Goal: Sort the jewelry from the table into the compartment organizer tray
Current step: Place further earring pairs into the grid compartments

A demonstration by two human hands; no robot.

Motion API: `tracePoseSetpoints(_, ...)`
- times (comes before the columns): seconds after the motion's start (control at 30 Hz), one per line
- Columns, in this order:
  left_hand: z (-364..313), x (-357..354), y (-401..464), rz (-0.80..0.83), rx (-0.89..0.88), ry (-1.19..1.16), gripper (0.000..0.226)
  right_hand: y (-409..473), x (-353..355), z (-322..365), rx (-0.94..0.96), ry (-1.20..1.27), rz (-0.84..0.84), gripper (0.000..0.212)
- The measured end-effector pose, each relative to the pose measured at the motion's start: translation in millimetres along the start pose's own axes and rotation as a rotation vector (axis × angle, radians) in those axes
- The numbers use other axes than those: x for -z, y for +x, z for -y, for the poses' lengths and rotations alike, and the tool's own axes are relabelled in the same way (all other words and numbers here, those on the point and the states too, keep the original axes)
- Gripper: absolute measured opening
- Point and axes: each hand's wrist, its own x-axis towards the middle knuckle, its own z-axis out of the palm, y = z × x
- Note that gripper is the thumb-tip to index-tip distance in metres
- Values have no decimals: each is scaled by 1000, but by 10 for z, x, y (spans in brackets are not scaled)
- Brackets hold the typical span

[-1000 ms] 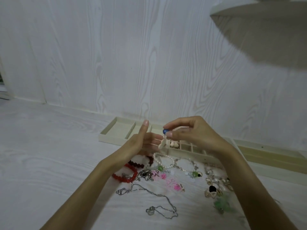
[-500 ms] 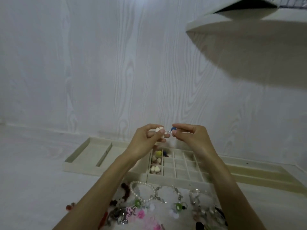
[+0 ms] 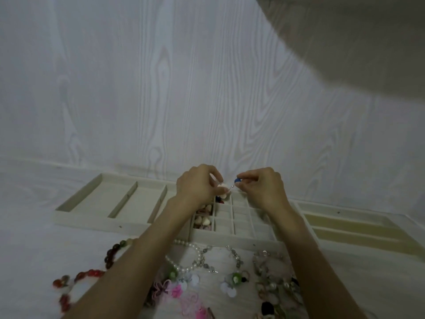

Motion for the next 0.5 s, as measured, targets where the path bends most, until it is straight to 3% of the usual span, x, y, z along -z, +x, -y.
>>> tracePoseSetpoints(0.5, 59, -107, 21, 69, -219, 307, 24, -94, -58, -35, 92, -127, 105, 19)
